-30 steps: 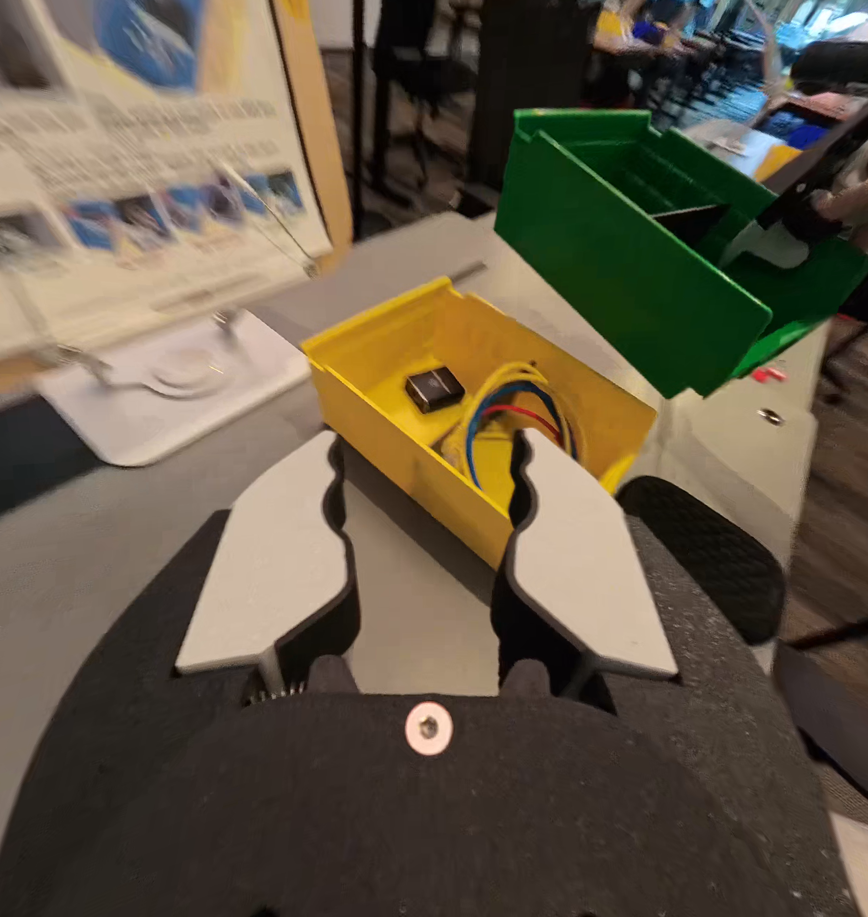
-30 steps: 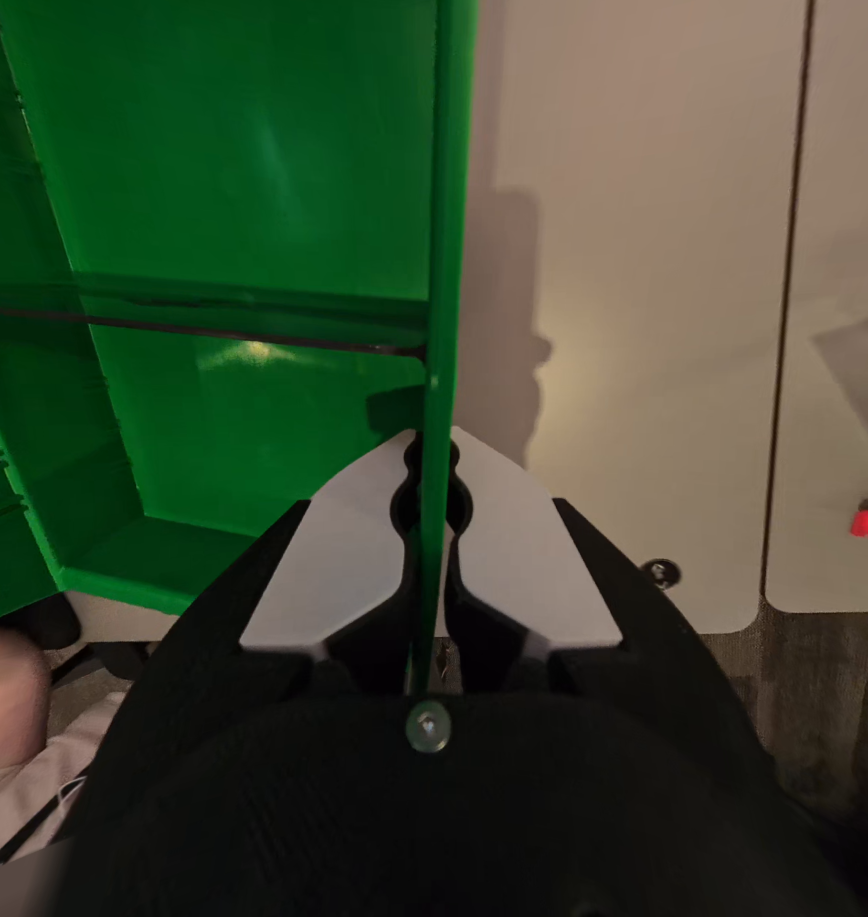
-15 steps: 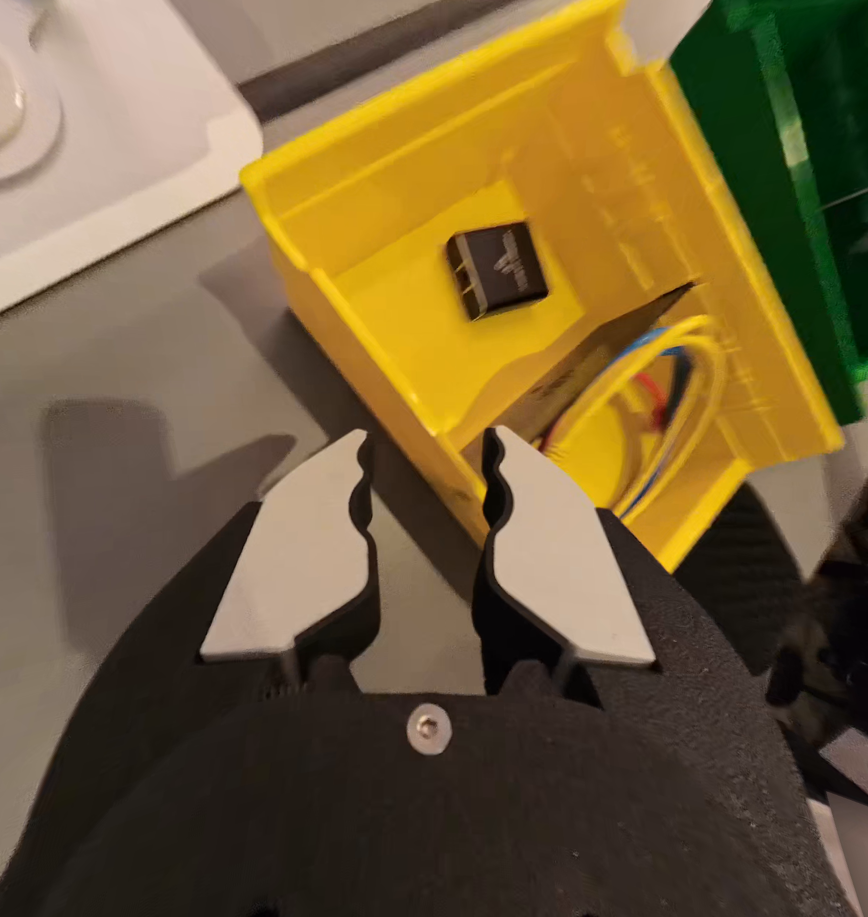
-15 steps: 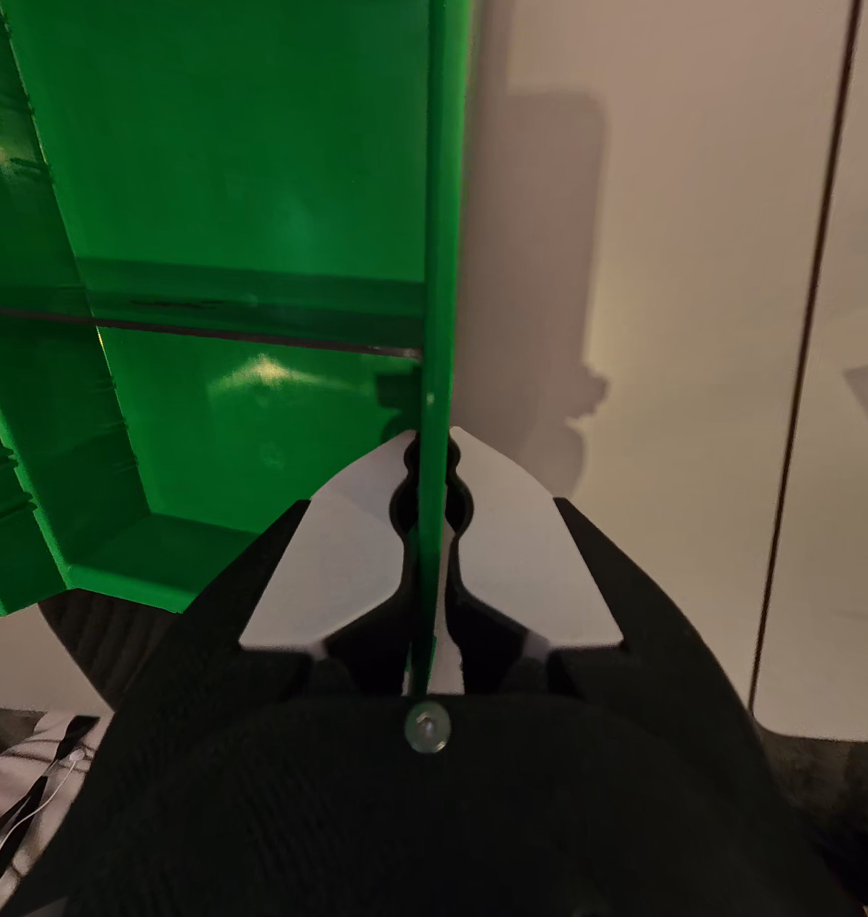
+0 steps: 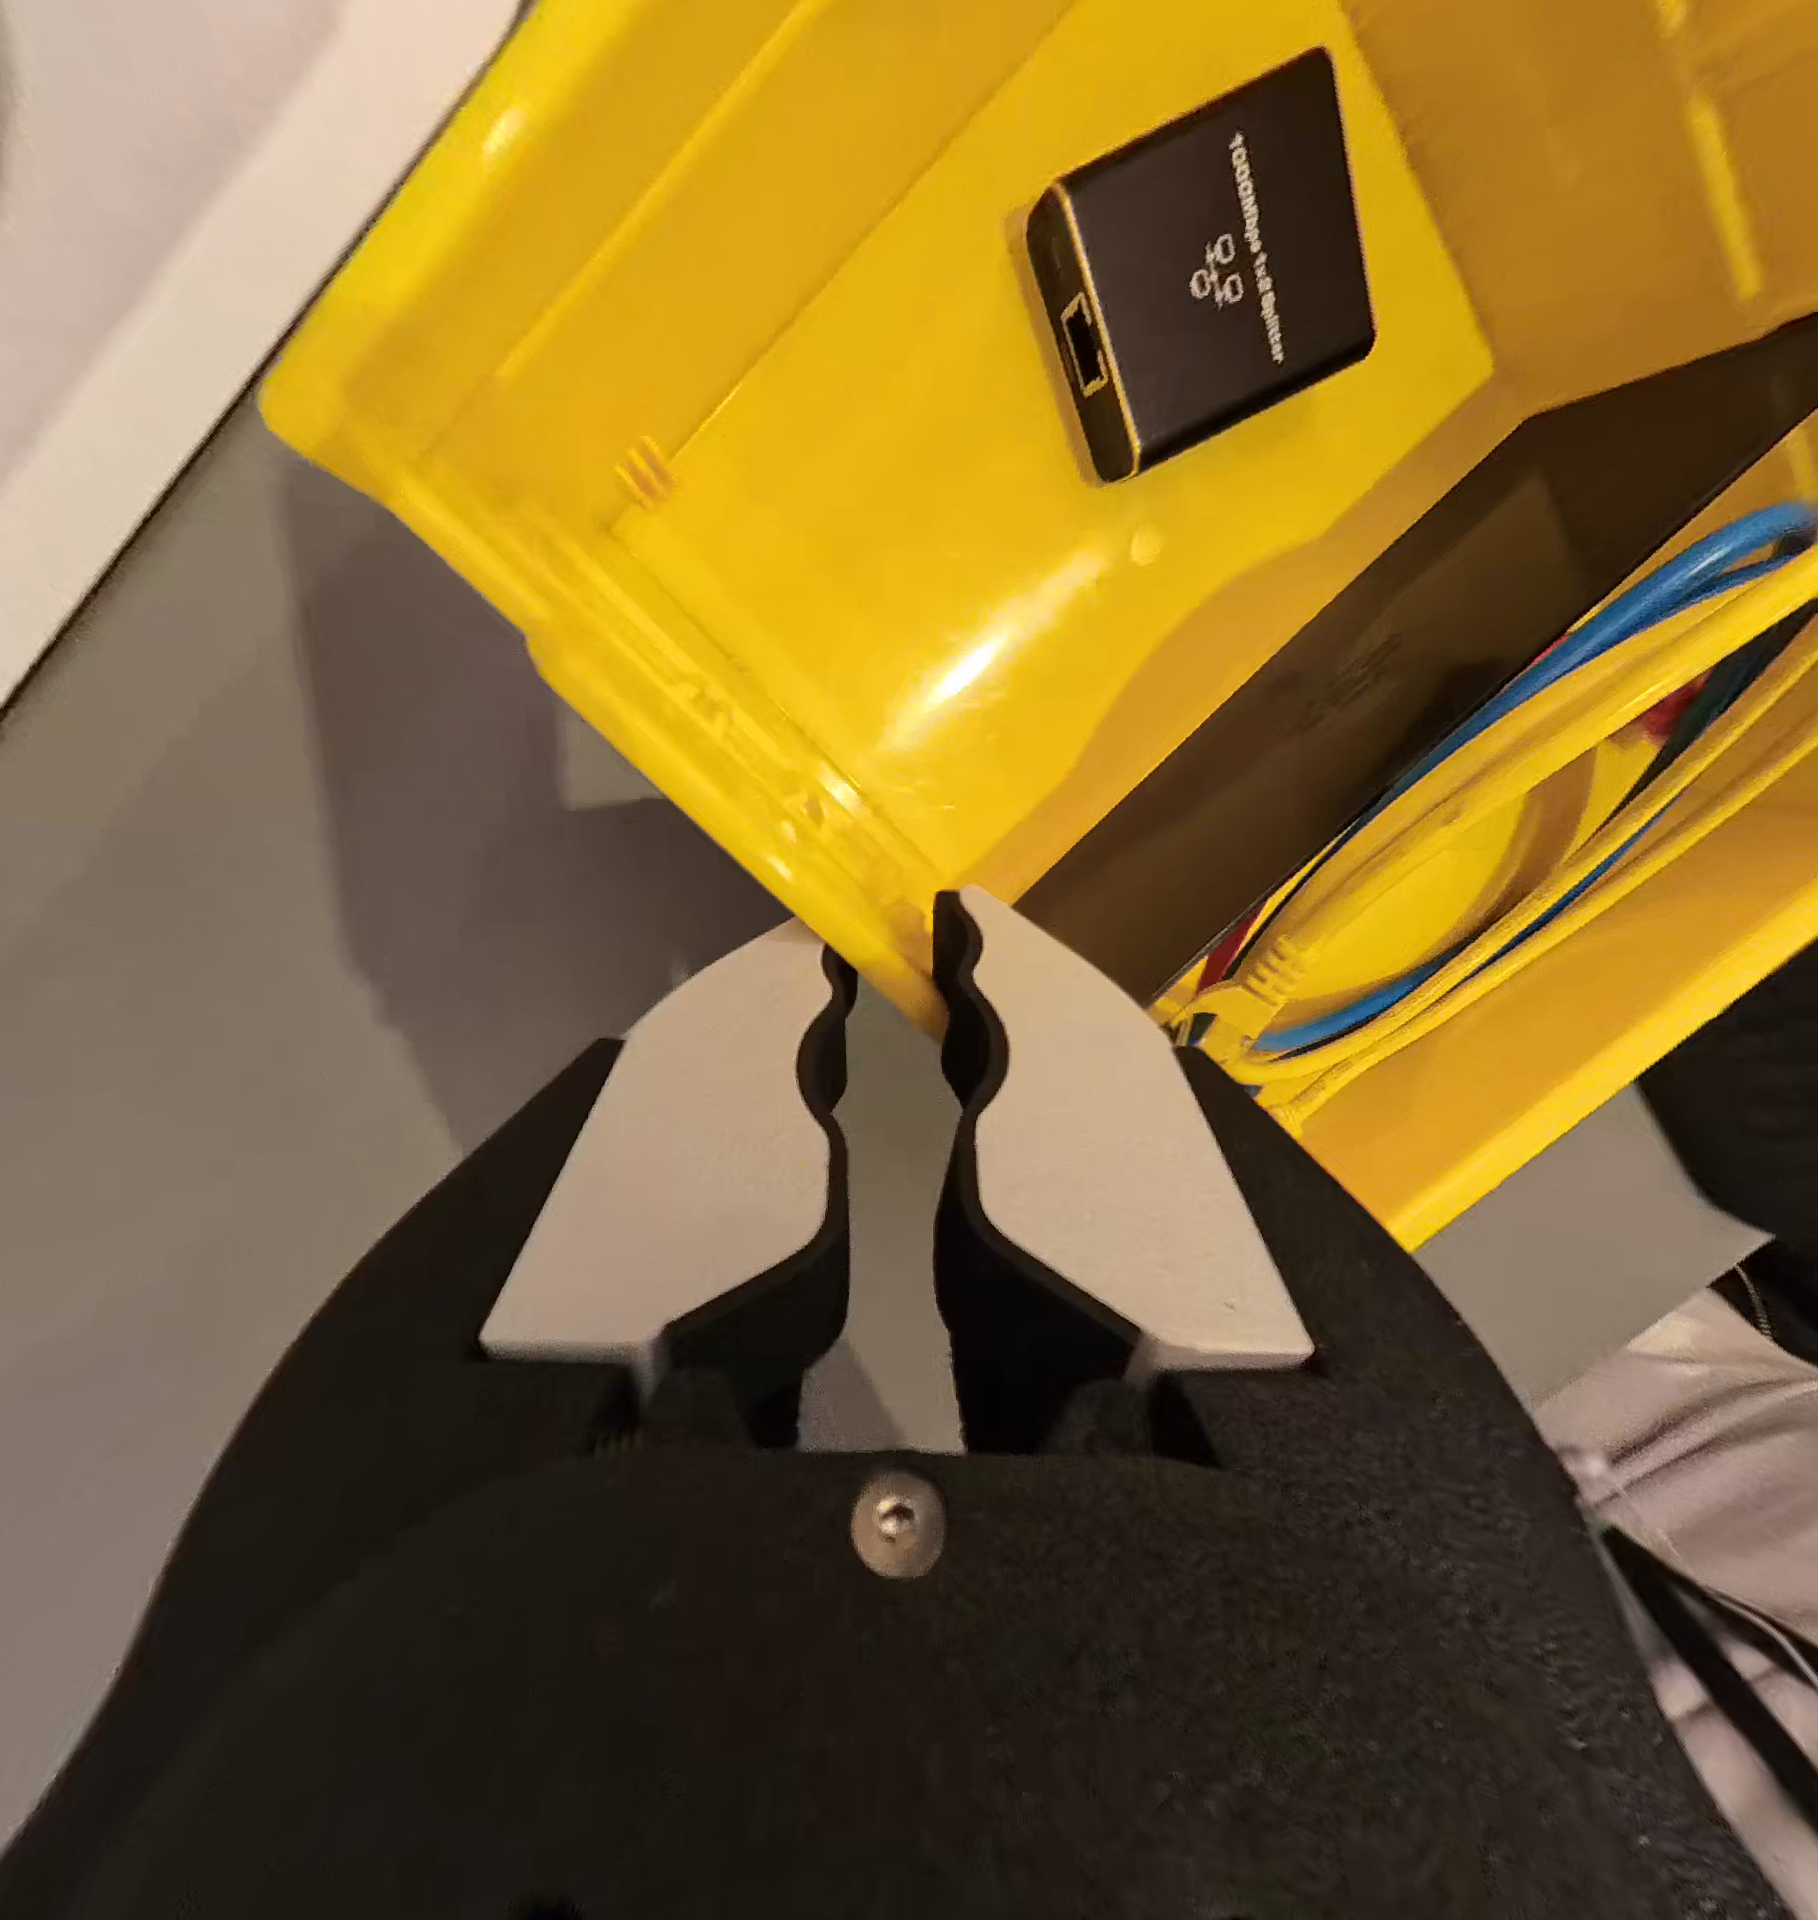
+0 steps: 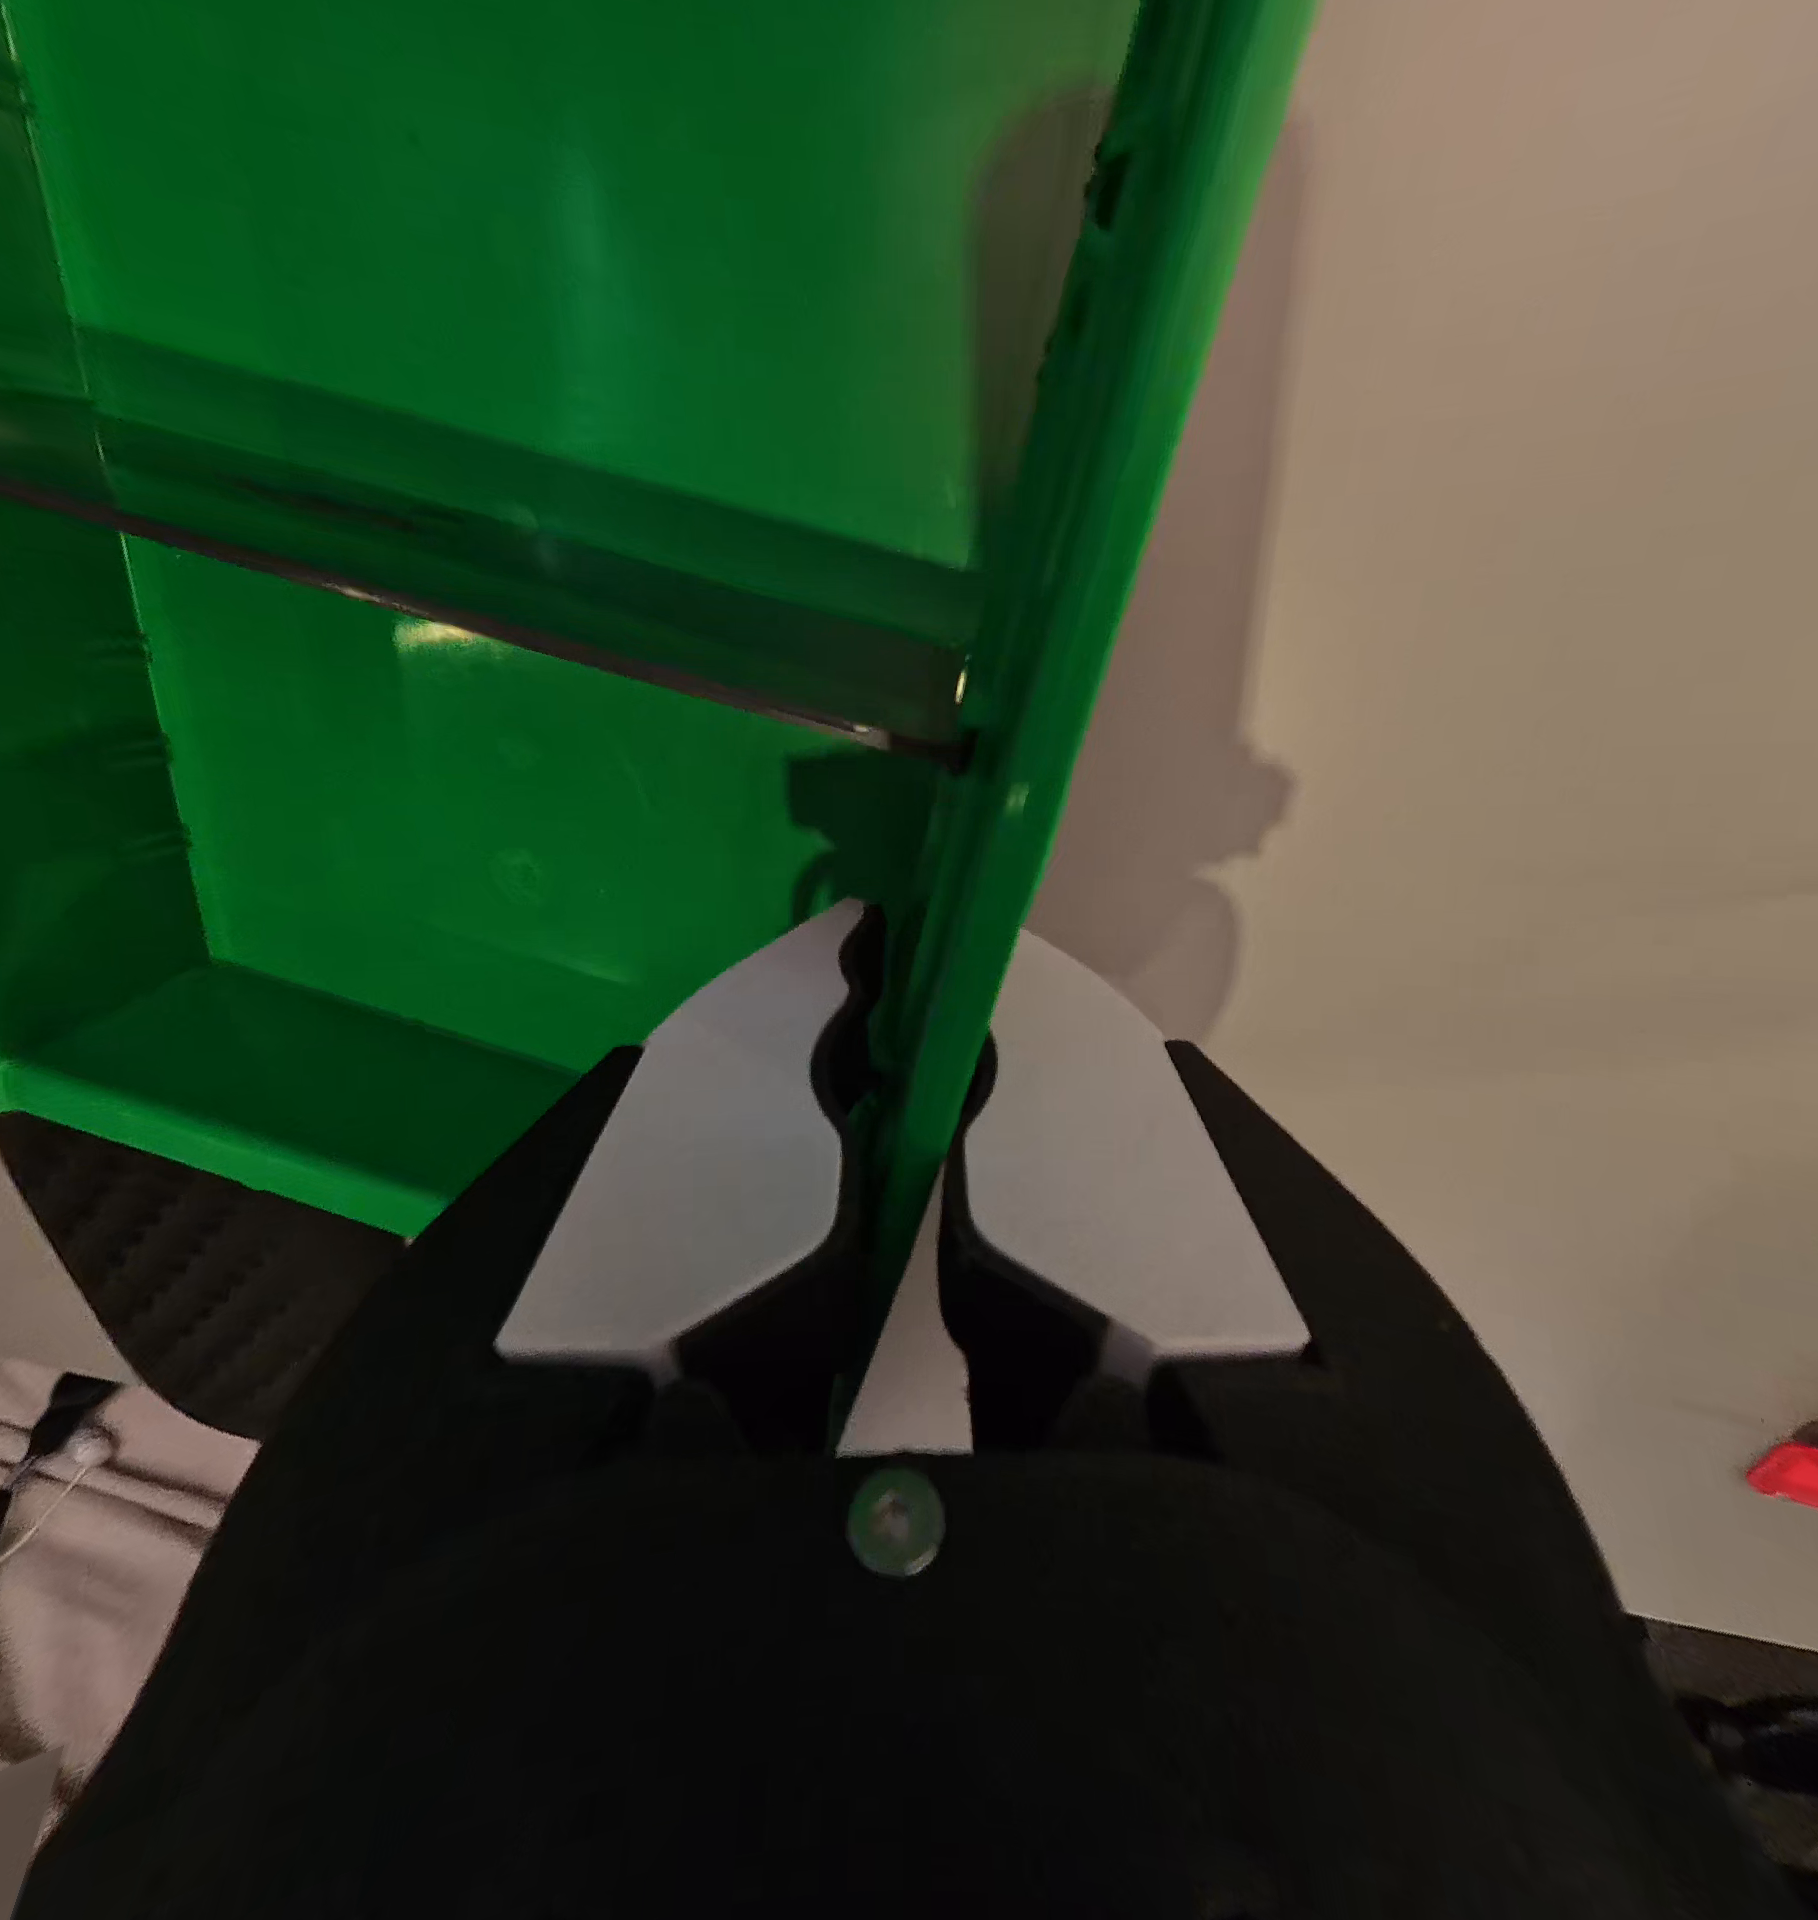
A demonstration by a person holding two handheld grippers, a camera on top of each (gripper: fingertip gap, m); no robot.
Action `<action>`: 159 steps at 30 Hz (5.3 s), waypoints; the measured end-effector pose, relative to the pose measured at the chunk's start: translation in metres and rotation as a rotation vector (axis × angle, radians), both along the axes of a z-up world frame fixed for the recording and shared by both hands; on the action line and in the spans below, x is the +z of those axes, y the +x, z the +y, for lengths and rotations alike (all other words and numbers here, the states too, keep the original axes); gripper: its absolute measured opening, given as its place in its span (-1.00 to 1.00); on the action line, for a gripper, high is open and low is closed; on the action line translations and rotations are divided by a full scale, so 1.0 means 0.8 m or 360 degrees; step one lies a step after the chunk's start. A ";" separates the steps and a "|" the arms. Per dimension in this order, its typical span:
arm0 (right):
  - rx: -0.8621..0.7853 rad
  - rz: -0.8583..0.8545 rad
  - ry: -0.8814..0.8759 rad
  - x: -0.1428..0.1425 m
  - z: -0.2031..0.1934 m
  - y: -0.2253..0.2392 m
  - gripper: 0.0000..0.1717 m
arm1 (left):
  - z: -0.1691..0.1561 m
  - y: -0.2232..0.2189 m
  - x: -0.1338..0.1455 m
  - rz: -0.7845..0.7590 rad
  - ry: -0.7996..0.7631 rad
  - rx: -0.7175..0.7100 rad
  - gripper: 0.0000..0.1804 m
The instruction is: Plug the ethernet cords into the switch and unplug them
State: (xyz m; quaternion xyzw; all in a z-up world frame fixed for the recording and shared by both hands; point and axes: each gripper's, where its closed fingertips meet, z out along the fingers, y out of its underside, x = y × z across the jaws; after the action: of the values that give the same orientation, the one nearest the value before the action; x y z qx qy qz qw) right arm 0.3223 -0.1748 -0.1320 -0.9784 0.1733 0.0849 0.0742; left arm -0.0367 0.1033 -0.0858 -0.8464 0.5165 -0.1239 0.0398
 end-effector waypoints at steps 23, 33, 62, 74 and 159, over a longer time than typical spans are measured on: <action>0.0202 -0.0016 -0.0031 0.001 0.095 -0.126 -0.89 | 0.134 -0.359 0.007 0.0021 0.0089 0.0343 -0.86; 0.0183 0.0010 0.0041 0.001 0.087 -0.133 -0.86 | 0.098 -0.387 0.077 -0.0555 0.0152 0.0646 -0.72; 0.0053 -0.0010 0.0014 -0.001 0.076 -0.091 -0.92 | 0.022 -0.477 0.010 -0.0155 0.0090 0.0719 -0.92; 0.0018 -0.0033 0.0007 -0.001 0.090 -0.096 -0.92 | 0.017 -0.495 0.009 0.0016 0.0198 0.0539 -0.86; 0.0725 -0.0896 0.1181 -0.014 -0.106 -0.389 0.28 | -0.310 -0.401 -0.055 -0.0639 0.1224 0.0240 0.21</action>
State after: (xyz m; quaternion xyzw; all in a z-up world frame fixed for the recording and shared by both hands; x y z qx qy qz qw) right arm 0.0112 -0.2595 -0.1429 -0.8841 -0.1127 -0.1119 0.4395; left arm -0.3576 -0.1449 -0.1294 -0.7645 0.4438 -0.0813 0.4604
